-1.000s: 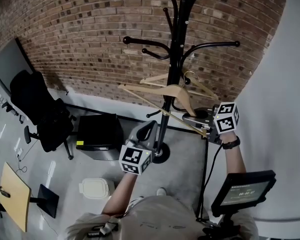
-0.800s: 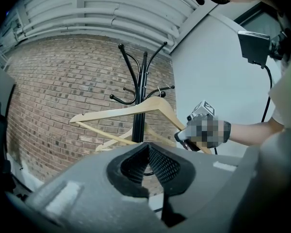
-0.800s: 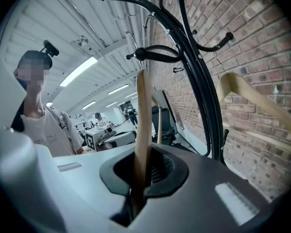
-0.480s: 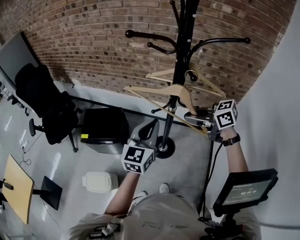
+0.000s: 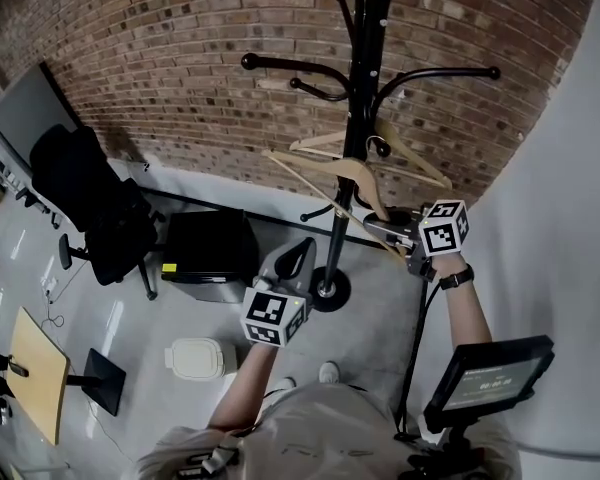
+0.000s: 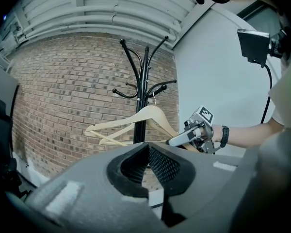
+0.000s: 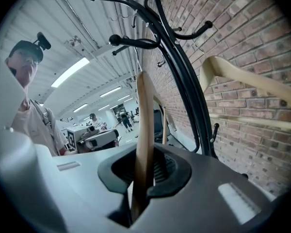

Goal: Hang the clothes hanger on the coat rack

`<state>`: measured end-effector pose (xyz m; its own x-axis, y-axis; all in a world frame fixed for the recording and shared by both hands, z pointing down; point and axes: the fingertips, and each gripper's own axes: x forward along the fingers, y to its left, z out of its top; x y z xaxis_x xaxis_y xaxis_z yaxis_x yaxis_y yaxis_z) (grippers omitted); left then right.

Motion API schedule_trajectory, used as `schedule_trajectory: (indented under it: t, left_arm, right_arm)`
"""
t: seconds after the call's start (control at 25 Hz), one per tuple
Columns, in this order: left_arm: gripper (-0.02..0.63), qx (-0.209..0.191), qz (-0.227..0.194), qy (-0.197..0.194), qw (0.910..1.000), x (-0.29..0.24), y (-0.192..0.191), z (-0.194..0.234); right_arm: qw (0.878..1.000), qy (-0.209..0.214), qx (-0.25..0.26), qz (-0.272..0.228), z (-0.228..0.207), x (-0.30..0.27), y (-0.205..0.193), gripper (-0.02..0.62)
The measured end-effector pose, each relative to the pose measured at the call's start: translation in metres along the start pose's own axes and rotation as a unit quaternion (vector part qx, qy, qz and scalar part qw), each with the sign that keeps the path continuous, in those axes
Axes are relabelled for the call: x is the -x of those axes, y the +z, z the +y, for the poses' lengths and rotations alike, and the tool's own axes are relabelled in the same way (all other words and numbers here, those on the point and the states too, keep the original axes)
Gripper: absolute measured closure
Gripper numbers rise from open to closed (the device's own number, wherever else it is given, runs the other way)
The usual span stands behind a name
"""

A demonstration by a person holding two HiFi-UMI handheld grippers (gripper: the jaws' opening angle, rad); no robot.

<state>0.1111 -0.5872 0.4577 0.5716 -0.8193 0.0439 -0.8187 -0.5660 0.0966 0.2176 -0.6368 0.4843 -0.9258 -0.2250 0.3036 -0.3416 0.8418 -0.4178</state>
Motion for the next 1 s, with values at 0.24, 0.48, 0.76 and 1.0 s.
schedule_trajectory:
  t: [0.24, 0.48, 0.76, 1.0]
  left_arm:
    - [0.603, 0.001, 0.001, 0.002, 1.0000, 0.004, -0.002, -0.002]
    - [0.603, -0.002, -0.004, -0.010, 0.9999, 0.005, -0.003, -0.014]
    - [0.603, -0.006, -0.015, -0.029, 0.9995, 0.007, 0.007, -0.027]
    - [0.603, -0.004, -0.018, -0.051, 0.9985, 0.011, 0.011, -0.043]
  right_arm:
    - [0.999, -0.034, 0.001, -0.036, -0.005, 0.007, 0.004, 0.508]
    - [0.993, -0.089, 0.042, -0.070, -0.009, 0.030, 0.004, 0.435]
    - [0.978, -0.155, 0.075, -0.121, -0.002, 0.069, 0.013, 0.423]
    - [0.950, -0.218, 0.084, -0.207, 0.015, 0.117, 0.030, 0.428]
